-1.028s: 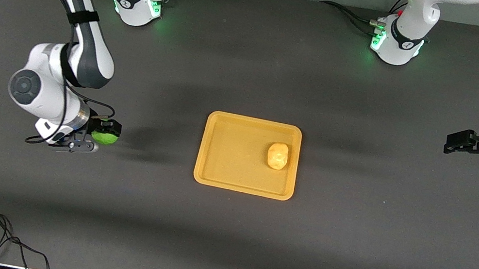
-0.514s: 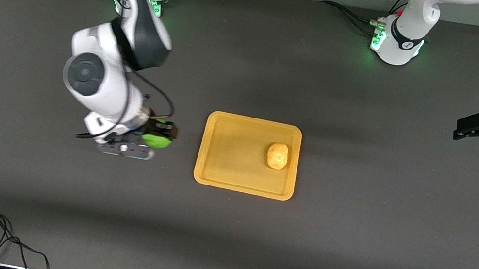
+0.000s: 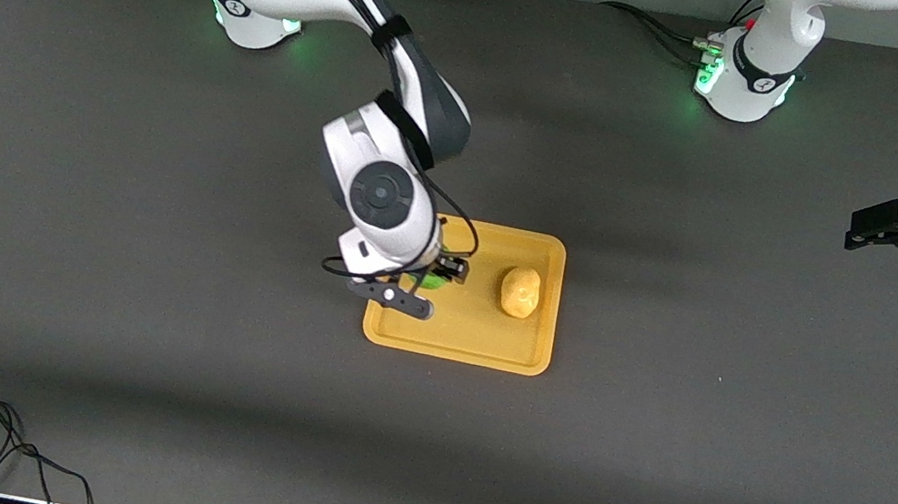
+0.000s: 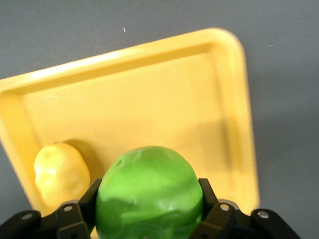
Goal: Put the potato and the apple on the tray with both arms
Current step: 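Lower the apple onto the tray beside the potato and open the right gripper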
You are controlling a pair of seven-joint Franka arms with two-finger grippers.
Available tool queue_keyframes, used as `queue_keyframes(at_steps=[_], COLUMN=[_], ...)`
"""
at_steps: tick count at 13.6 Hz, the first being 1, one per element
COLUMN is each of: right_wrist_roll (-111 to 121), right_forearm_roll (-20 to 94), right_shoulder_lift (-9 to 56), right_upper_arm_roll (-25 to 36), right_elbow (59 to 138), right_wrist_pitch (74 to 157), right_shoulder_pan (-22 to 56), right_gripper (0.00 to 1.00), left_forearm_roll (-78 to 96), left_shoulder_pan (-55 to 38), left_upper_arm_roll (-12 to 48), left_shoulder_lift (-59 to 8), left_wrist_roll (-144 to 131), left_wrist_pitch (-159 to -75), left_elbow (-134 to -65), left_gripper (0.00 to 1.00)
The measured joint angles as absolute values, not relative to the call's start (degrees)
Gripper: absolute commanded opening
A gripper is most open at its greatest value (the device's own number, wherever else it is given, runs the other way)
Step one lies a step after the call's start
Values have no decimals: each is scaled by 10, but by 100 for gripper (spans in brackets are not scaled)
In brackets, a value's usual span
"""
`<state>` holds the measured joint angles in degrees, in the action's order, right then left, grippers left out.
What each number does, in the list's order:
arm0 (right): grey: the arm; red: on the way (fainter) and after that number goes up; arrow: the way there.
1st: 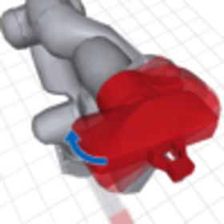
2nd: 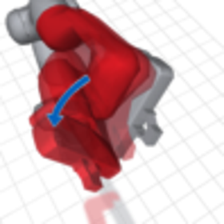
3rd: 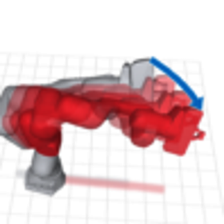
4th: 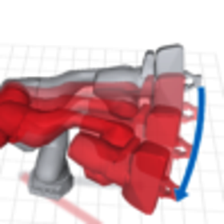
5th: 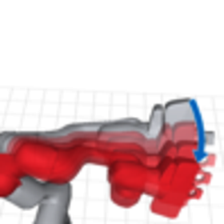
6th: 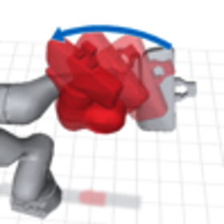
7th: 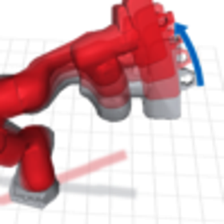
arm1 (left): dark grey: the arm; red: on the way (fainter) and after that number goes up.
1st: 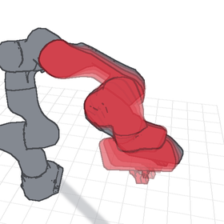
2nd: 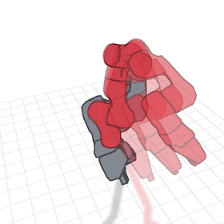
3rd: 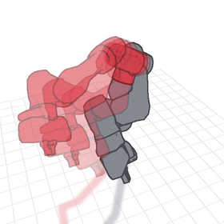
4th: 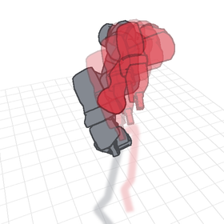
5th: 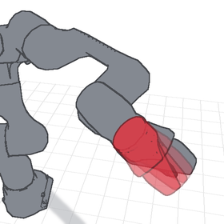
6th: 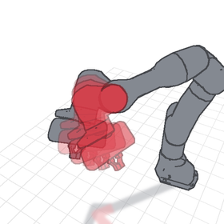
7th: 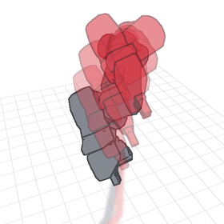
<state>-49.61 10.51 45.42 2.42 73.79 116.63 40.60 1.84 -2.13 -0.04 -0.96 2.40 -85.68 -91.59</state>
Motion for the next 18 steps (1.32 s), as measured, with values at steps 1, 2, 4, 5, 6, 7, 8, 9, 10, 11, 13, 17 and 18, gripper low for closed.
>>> queue_keyframes(at_steps=[1,2,4,5,6,7,8,9,10,11,13,17,18], right_wrist_roll=[-496,-496,-496,-496,-496,-496,-496,-496,-496,-496,-496,-496,-496], right_forearm_roll=[105,105,98,89,81,76,73,71,69,64,53,47,46], right_shoulder_lift=[475,492,511,514,515,515,515,515,515,516,519,523,523], right_upper_arm_roll=[25,25,25,25,25,25,25,25,25,25,25,25,25], right_elbow=[734,731,724,723,723,722,722,721,721,721,721,721,721], right_wrist_pitch=[1178,1187,1197,1202,1207,1212,1214,1215,1215,1215,1215,1215,1215], right_shoulder_pan=[411,414,418,420,421,422,422,422,422,422,422,422,422], right_gripper=[69,71,78,80,81,82,86,86,86,86,88,88,88], left_forearm_roll=[18,18,18,18,18,18,18,18,18,18,18,18,18], left_shoulder_pan=[-21,-21,-23,-23,-24,-24,-25,-25,-25,-25,-25,-26,-27], left_upper_arm_roll=[-2,-2,-2,-2,-2,-2,-2,-2,-2,-2,-2,-2,-2], left_shoulder_lift=[-10,-10,-10,-10,-10,-11,-11,-12,-12,-12,-13,-14,-14], left_wrist_roll=[24,24,24,24,24,24,24,24,24,24,24,24,24], left_wrist_pitch=[-857,-858,-859,-860,-860,-860,-860,-860,-860,-860,-860,-860,-860], left_elbow=[-916,-916,-916,-916,-916,-916,-916,-916,-916,-916,-916,-916,-916], left_gripper=[100,100,100,100,100,100,100,100,100,100,100,100,100])
